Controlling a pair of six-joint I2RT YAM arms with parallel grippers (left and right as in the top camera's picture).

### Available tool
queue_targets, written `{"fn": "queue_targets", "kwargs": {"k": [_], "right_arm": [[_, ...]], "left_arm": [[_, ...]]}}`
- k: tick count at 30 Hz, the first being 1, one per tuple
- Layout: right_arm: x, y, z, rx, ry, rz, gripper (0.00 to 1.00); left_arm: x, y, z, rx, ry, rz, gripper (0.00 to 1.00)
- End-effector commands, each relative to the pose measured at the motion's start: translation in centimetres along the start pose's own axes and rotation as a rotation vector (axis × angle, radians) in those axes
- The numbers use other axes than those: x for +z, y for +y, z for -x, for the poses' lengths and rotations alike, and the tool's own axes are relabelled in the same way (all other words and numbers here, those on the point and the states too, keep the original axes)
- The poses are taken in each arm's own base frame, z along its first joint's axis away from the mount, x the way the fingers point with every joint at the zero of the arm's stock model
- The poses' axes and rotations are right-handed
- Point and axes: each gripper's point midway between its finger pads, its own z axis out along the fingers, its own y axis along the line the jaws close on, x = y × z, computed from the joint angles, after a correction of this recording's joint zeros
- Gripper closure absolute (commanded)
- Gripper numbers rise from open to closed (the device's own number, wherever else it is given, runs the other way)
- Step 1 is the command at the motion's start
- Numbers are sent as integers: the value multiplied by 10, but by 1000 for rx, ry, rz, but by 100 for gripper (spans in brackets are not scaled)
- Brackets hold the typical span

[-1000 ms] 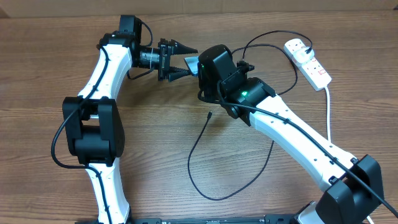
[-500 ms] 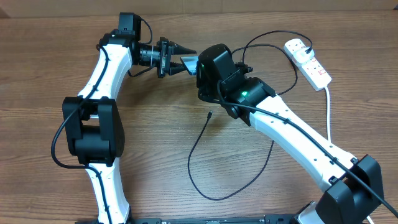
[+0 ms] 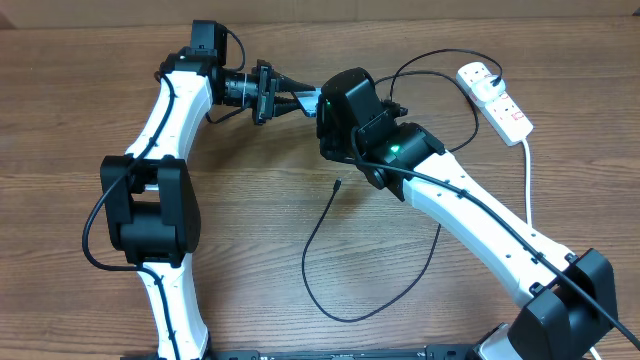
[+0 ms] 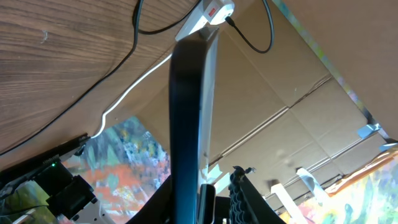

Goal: Plug charger to phone and switch on socket

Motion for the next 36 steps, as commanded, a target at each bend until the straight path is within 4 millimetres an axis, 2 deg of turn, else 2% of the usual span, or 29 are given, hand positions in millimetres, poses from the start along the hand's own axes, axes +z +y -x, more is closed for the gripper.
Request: {"fn": "queue_targets", "kwargs": {"k": [1,9,18,25,30,32,33,36], "right_arm": [[-28,25,-25,15,104,62,95],[-30,33,-31,17,133,91,95],[-30,32,-31,16,132,86,95],[-29,29,-30,15,127,76,94],[-29,28,-29,-6,125,74,85],[-29,28,-29,-36,123,76,72],[-29,29,-29,-82,122,80,63],[-29,30,-30,-207,119,92,52]], "left_arm": [[-2,-9,-3,9,-2,-10,73],[-2,-9,-3,10,-4,-9,70],[-2,-8,-2,11,-10,-7,76],[-2,-8,-2,11,-10,-7,91],[-2,-8,-2,12,-10,-7,95],[-2,-8,-2,12,-10,-7,96],[-2,-9,-2,15,-11,-8,96],[-2,-12,2,60,-26,-12,96]]}}
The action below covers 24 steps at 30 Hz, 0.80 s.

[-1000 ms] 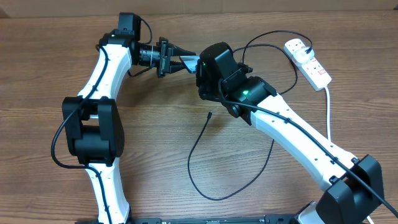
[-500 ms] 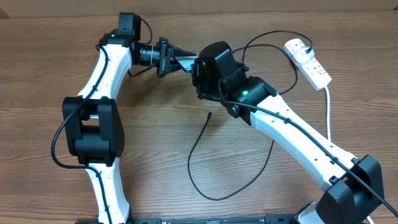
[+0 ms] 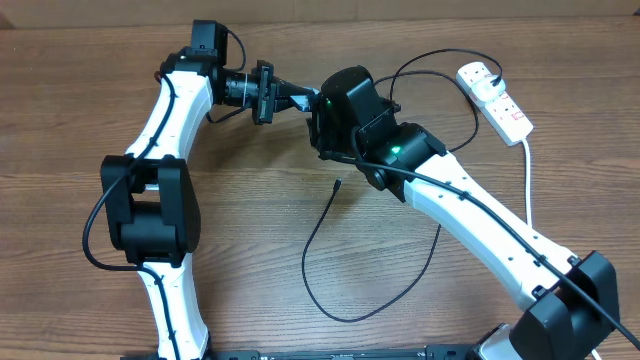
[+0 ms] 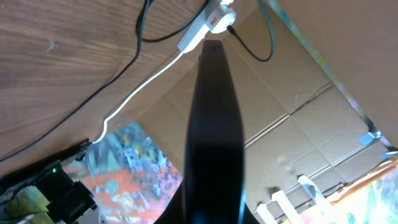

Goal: Plug charger to phone and switch on socket

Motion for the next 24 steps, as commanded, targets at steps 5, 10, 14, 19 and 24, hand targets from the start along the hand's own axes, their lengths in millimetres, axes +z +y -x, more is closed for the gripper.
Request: {"fn": "queue_targets", "kwargs": {"k": [5,10,14,19,24], "right_arm": [[-32,35,-13,-464,21,112,41],[-64,51,0,-831,-18,156,23],[-84,49,11,-1178,57,158,17],[-84,17,55,-1216,255,44,16],[-89,8,78,-1157,447,92,0]], "left_arm": [[-6,-13,15,217,-95,0,96],[-17,-11,31,473,-169,34,96],[-20,-19,5,770,-34,-53,96],[-17,-30,-47,922,191,-238,96],[35,-9,-51,1044,155,-59,96]]}}
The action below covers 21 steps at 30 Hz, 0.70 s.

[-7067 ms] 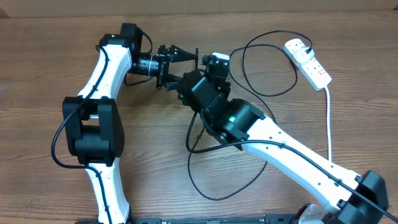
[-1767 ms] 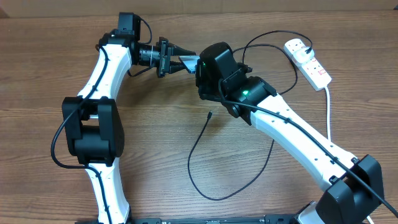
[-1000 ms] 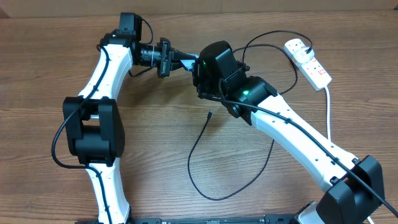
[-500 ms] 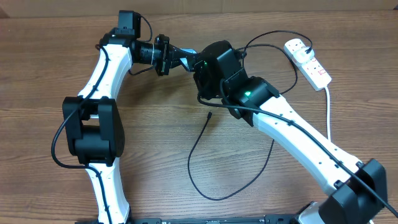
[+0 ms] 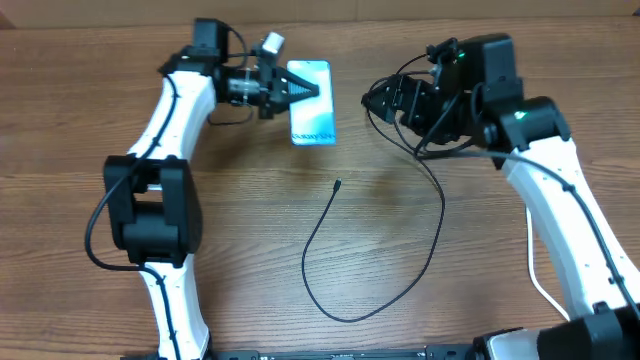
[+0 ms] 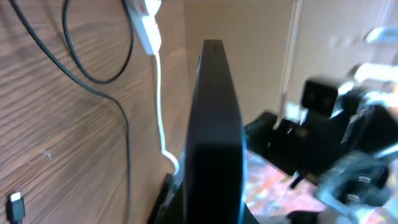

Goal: Plug charger to phone and switch on socket
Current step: 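Move the right gripper over the black cable's USB-C plug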

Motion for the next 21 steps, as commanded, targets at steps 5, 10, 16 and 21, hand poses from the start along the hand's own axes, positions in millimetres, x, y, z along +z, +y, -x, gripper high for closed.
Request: {"fn": "queue_targets", "kwargs": {"k": [5,10,16,21], "right_arm": [[-5,-27,2,-40,10,-86,0],[-13,-69,7,94,-59,-318,0],[-15,-75,9,110,-77,-352,0],[-8,-70,2,124,-61,-340,0]], "left_arm": [[50,33,-33,219,115,381,96],[35,42,-42,327,195,741,96],[-23,13,0,270,-76,1120,96],[-64,20,14,192,-218,1298,96]]}}
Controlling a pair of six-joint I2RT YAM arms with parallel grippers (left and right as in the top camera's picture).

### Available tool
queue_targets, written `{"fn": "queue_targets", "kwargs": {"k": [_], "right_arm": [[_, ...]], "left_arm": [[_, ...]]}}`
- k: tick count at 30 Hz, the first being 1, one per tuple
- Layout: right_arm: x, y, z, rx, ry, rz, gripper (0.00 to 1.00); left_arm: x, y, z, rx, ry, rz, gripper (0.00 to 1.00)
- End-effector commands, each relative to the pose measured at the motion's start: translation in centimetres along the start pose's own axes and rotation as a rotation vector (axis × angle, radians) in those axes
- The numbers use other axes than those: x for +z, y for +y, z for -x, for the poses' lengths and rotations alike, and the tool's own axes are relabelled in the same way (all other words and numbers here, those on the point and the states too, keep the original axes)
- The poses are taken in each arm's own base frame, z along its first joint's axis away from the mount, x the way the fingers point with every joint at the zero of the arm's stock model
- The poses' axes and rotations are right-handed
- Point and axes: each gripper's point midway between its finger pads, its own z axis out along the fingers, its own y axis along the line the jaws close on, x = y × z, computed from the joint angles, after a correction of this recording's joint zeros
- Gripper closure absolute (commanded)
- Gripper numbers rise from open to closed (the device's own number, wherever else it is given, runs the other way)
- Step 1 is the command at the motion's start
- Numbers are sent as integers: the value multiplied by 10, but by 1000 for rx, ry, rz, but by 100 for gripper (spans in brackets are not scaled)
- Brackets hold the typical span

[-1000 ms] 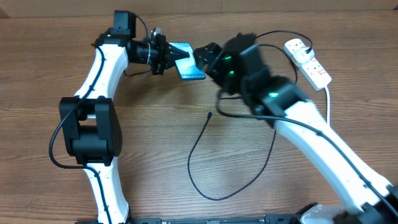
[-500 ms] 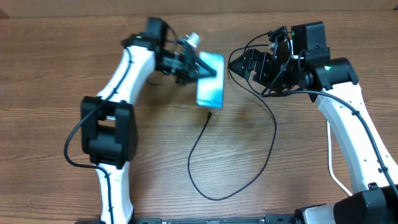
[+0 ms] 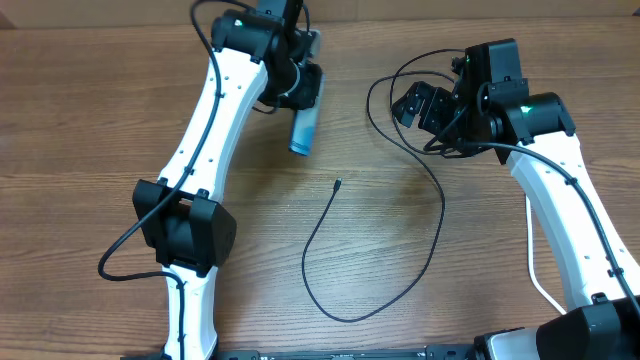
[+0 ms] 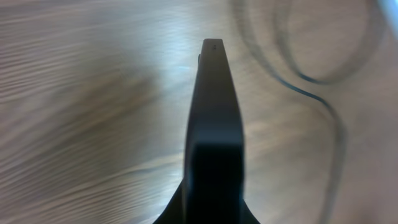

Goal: Plug charger to phone and switch on socket

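The phone (image 3: pixel 302 132) hangs edge-on above the back of the table, with my left gripper (image 3: pixel 298 98) shut on its upper end. In the left wrist view the phone (image 4: pixel 214 118) is a dark narrow edge running up from my jaws, over blurred wood. The black charger cable (image 3: pixel 330 300) loops across the table, its free plug (image 3: pixel 338 183) lying below the phone. My right gripper (image 3: pixel 405 103) is to the right of the phone, apart from it, open with nothing in it. The socket strip is hidden under the right arm.
A white mains cord (image 3: pixel 529 262) runs down the right side under the right arm. Black cable loops (image 3: pixel 385 75) lie around the right gripper. A stretch of cable (image 4: pixel 317 81) shows blurred in the left wrist view.
The left arm has swung up and over, and the phone, which was screen-up, now hangs on edge. The right gripper has moved slightly right. The cable has not moved.
At the first two moments both grippers met at the phone near the back middle, the right arm covering it. Then the right arm was away at the right, with the phone in the left gripper alone. Now the left gripper holds it turned on edge.
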Motion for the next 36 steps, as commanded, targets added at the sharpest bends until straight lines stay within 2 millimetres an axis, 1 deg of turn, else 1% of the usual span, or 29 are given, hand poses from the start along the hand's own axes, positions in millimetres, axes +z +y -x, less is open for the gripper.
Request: {"fn": "queue_targets", "kwargs": {"k": [1,3,5,7,10,11,13,15,17,20,21,22,23,24,28,31,34,35,36], "right_arm": [[3,5,-5,8,0,-10,0],[10,8,-15,-8,24,-11,0],[21,13,-27,-29,60,-15,0],[35,18,-41,-52,108,-25,3],[63,23,-65,-85,197,-54,8],[76,24,-77,-96,242,-67,9],[92,24,-93,-104,306,-82,12],[106,20,-106,-105,367,-112,18],[119,15,-112,-100,402,-139,25],[134,7,-118,-74,436,-172,28],[138,5,-119,-65,443,-181,31],[141,2,-122,-55,453,-191,35],[147,0,-126,-38,466,-206,41],[150,0,-129,-41,470,-208,43],[164,10,-141,-60,466,-211,45],[175,9,-141,-45,383,-291,50],[183,15,-144,-25,355,-293,53],[184,14,-143,-9,338,-310,58],[184,11,-141,10,315,-332,60]], "left_arm": [[-18,44,8,-122,-64,213,96],[-16,44,6,-123,-53,210,96],[-16,45,7,-122,-58,212,96],[-16,45,9,-122,-68,214,96],[-18,52,11,-148,-83,251,96],[-19,57,11,-169,-91,280,96],[-22,65,12,-195,-100,318,96],[-23,70,11,-210,-100,328,96],[-24,77,9,-223,-93,333,96],[-26,84,7,-240,-82,340,96],[-27,87,7,-244,-81,342,96],[-27,89,6,-249,-81,344,96],[-28,93,6,-258,-81,346,96],[-29,95,7,-262,-82,345,96],[-29,95,7,-271,-81,330,96],[-28,95,6,-271,-79,327,96],[-28,95,5,-270,-73,328,96],[-29,95,5,-271,-72,329,96],[-29,95,4,-269,-70,329,96]]}}
